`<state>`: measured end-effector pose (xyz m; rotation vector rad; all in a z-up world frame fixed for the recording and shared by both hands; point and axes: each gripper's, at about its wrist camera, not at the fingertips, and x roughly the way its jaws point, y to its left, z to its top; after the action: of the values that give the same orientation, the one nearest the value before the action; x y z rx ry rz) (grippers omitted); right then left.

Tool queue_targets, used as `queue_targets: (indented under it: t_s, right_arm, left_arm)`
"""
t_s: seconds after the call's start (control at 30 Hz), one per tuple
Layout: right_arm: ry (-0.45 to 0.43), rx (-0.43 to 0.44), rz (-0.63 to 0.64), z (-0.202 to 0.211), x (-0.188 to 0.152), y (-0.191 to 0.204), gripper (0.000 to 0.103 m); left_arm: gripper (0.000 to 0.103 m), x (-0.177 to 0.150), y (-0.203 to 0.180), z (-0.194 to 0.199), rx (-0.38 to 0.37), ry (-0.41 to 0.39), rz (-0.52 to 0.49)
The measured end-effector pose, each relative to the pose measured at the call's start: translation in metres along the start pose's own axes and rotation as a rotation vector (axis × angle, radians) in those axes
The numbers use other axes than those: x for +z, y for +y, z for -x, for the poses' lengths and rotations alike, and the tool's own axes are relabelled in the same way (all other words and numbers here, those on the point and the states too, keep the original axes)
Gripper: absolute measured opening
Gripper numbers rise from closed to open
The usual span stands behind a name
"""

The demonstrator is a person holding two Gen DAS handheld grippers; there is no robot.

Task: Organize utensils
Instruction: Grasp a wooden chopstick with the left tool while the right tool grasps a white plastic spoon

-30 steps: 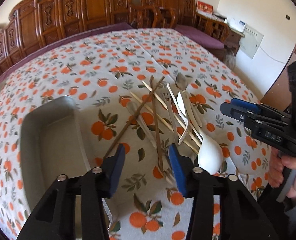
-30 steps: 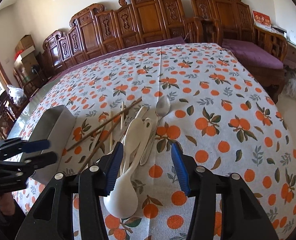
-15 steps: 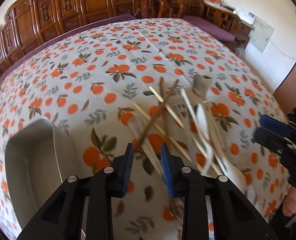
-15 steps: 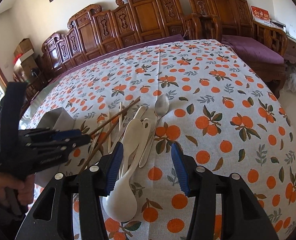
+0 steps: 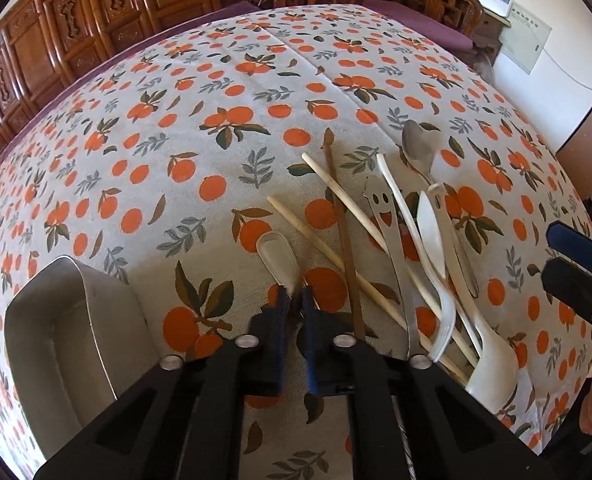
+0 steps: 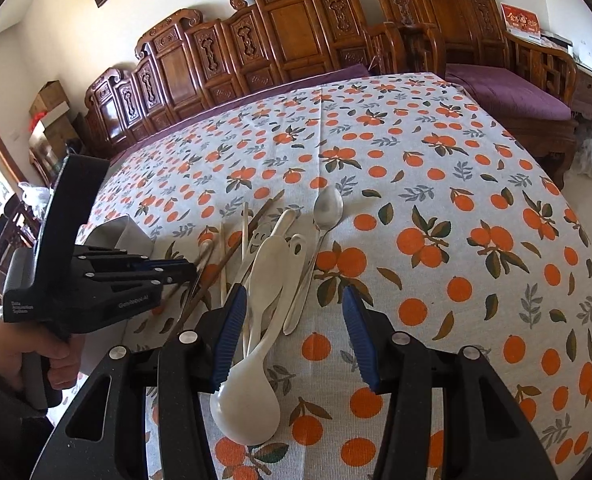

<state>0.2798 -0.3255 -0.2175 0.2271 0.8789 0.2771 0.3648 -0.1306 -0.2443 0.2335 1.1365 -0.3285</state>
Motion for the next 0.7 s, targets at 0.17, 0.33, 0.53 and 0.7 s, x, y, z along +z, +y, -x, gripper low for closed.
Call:
queue_targets:
  t_s: [0.17,0.33,0.53,0.7]
  right_arm:
    - [-0.001,0.001,-0.008,-0.001,0.000,-0.002,0.052]
    - [0.000,0.009,0.007,-0.004,0.002,0.007,0.049]
    - [0.018,0.047,0.043,-0.014,0.001,0.028,0.035]
    - [0.040,0.081,0.066,-0.026,-0.001,0.048,0.027]
  left_arm:
    - [0.004,-0.009,0.002,0.017,-0.015,-0.041,0.014]
    - [0.004,-0.027,0.001,0.049,-0.053,-0.124,0.035]
    - [0.004,-0.049,-0.001,0.082,-0.089,-0.217,0.051]
    - [0.004,-0.059,0.004,0.099,-0.096,-0.282,0.053]
